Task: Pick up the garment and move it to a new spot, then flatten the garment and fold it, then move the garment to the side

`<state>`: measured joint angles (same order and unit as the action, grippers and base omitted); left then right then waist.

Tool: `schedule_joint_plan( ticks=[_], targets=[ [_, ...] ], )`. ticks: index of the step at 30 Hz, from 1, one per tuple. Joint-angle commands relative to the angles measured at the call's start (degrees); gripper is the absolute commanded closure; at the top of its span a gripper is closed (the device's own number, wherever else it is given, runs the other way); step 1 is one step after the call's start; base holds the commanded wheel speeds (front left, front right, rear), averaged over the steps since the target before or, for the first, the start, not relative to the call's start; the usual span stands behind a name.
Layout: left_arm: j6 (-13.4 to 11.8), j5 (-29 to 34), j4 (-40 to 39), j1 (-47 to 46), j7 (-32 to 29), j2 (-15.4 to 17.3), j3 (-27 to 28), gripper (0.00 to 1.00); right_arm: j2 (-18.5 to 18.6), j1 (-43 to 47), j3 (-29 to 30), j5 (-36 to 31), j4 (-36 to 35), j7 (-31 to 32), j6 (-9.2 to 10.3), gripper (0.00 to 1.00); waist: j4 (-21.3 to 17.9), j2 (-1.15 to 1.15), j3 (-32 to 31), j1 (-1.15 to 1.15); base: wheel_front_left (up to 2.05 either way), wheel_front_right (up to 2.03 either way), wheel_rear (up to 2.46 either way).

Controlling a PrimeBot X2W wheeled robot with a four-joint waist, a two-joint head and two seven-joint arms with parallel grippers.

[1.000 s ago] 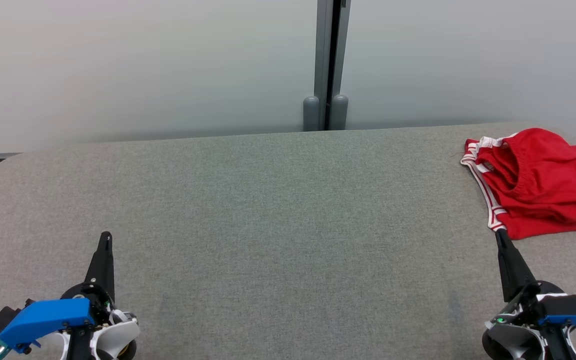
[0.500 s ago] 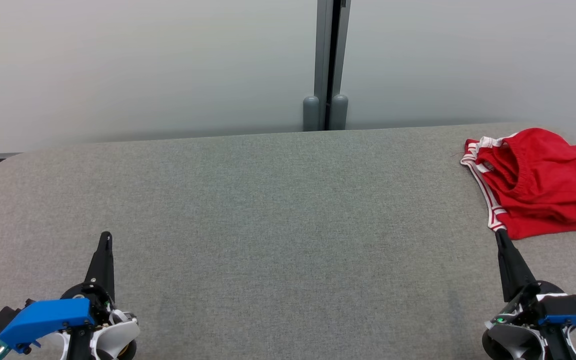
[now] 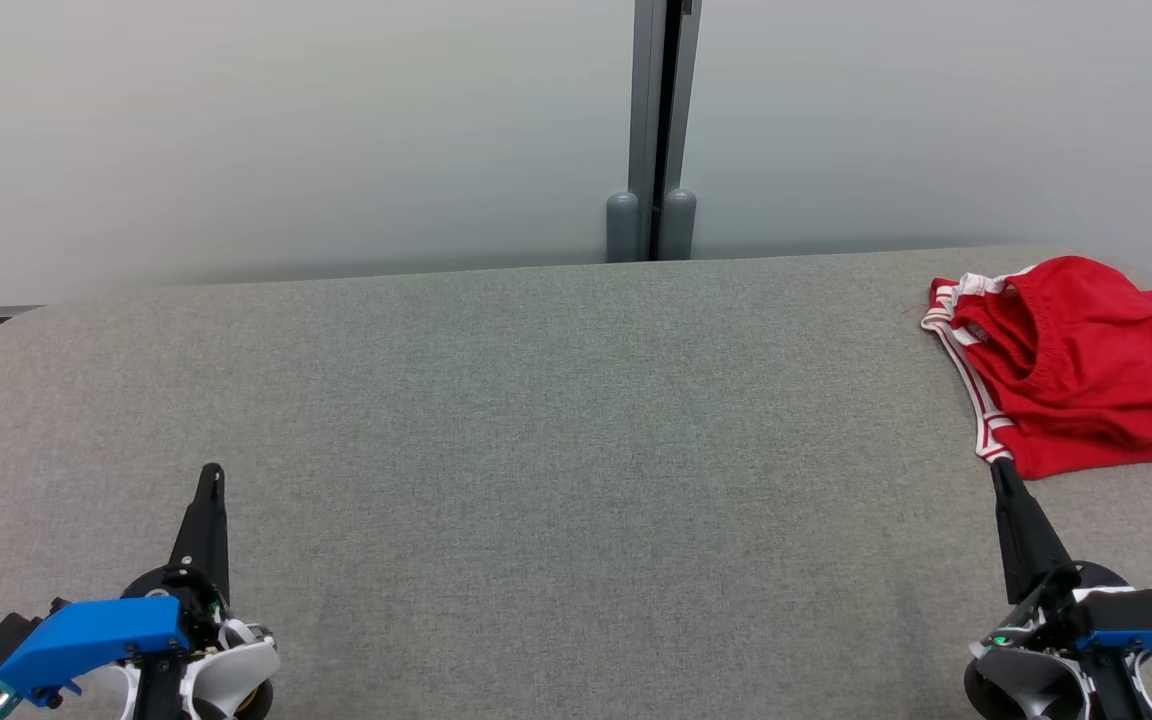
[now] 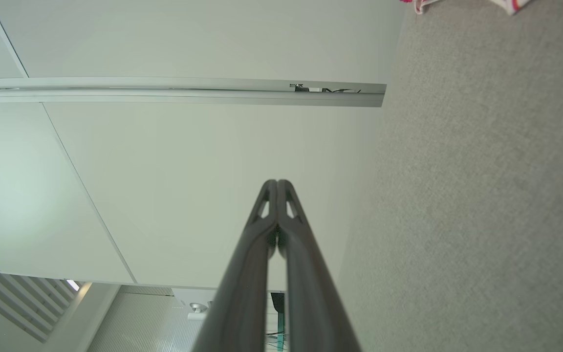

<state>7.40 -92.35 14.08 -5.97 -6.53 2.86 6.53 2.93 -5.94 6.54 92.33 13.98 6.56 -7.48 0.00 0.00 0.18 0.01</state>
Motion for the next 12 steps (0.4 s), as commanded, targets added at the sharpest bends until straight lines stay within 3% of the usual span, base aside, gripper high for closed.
schedule_joint_plan(
  ticks=[1,12],
  targets=[
    [0.3,-0.1,0.0,-0.6,-0.2,0.0,0.1,1.00,-0.1,-0.6,0.1,0.1,0.1,0.2,-0.02,1.00,0.0,0.00,0.0,-0.01,0.00,0.00,0.00],
    [0.3,-0.1,0.0,-0.6,-0.2,0.0,0.1,1.00,-0.1,-0.6,0.1,0.1,0.1,0.2,-0.02,1.00,0.0,0.00,0.0,-0.01,0.00,0.00,0.00]
  ],
)
